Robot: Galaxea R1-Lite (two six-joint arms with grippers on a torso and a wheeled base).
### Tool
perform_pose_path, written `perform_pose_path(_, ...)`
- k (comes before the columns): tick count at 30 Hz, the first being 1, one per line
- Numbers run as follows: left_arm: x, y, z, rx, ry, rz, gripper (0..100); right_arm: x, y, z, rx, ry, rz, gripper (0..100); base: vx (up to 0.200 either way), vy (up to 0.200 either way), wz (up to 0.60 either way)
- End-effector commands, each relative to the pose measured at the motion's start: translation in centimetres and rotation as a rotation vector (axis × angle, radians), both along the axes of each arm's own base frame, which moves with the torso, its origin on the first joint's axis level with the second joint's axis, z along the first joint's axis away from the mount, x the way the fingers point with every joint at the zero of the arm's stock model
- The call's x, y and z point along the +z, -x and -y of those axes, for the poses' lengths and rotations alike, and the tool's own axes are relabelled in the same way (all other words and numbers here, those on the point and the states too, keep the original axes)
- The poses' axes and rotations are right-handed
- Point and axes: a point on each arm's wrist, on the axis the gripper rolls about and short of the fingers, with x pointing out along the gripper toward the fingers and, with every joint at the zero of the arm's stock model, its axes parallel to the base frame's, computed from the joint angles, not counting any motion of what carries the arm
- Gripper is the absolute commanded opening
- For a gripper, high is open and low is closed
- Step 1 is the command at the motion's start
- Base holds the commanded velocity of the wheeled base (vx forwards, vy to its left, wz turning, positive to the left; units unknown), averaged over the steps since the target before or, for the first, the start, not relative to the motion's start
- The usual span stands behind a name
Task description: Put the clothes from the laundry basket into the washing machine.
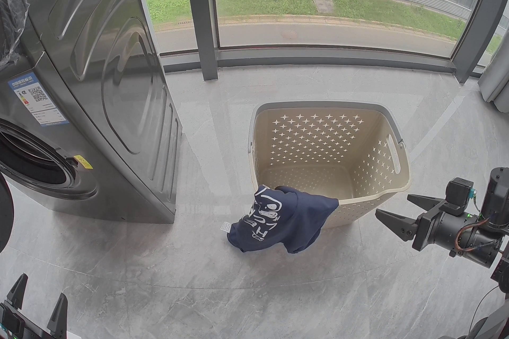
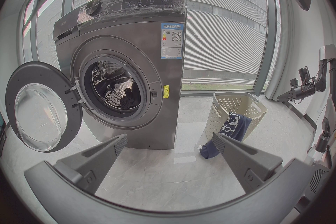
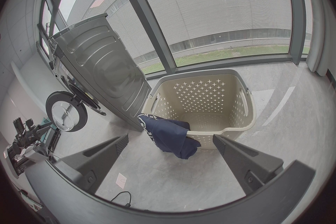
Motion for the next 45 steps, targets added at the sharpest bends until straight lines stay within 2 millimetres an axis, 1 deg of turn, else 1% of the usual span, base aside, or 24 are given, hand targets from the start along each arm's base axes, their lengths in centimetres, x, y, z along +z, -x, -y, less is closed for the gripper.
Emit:
perform_pose_path(1,-0.5,0.0,0.0,0.001,0.001,-0.003,100,-1.0,-1.3,-1.0,0.003,0.02,-0.029,100,0.0,0.0,0.0)
perform_pose_path(7,-0.5,0.0,0.0,0.001,0.001,-0.003,100,-1.5,-2.2,-2.8,0.003,0.028,-0.011,100,0.0,0.0,0.0)
perform_pose_path(8,-0.5,0.0,0.0,0.001,0.001,-0.003,100,-1.5,-2.2,-2.8,0.003,0.028,-0.011,100,0.0,0.0,0.0)
perform_pose_path(10,-0.5,0.0,0.0,0.001,0.001,-0.003,100,-1.8,-2.7,-3.7,0.013,0.031,-0.009,100,0.0,0.0,0.0)
perform_pose_path(14,-0.5,0.0,0.0,0.001,0.001,-0.003,100,-2.3,-3.3,-4.4,0.022,0.035,-0.014,100,0.0,0.0,0.0)
perform_pose_path(16,-0.5,0.0,0.0,0.001,0.001,-0.001,100,-2.9,-3.9,-5.2,0.035,0.036,-0.013,100,0.0,0.0,0.0)
perform_pose_path(18,-0.5,0.0,0.0,0.001,0.001,-0.003,100,-3.1,-4.1,-5.4,0.038,0.035,-0.012,100,0.0,0.0,0.0)
perform_pose_path(19,-0.5,0.0,0.0,0.001,0.001,-0.003,100,-3.6,-4.4,-5.8,0.045,0.037,-0.014,100,0.0,0.0,0.0)
perform_pose_path(25,-0.5,0.0,0.0,0.001,0.001,-0.003,100,-5.4,-5.6,-6.8,0.052,0.047,-0.019,100,0.0,0.0,0.0)
perform_pose_path(31,-0.5,0.0,0.0,0.001,-0.001,-0.001,100,-7.0,-6.4,-8.1,0.078,0.061,-0.03,100,0.0,0.0,0.0)
perform_pose_path(37,-0.5,0.0,0.0,0.001,0.001,-0.003,100,-7.8,-7.4,-9.0,0.084,0.068,-0.033,100,0.0,0.0,0.0)
perform_pose_path(45,-0.5,0.0,0.0,0.001,-0.001,-0.003,100,-8.8,-8.5,-9.7,0.087,0.083,-0.036,100,0.0,0.0,0.0)
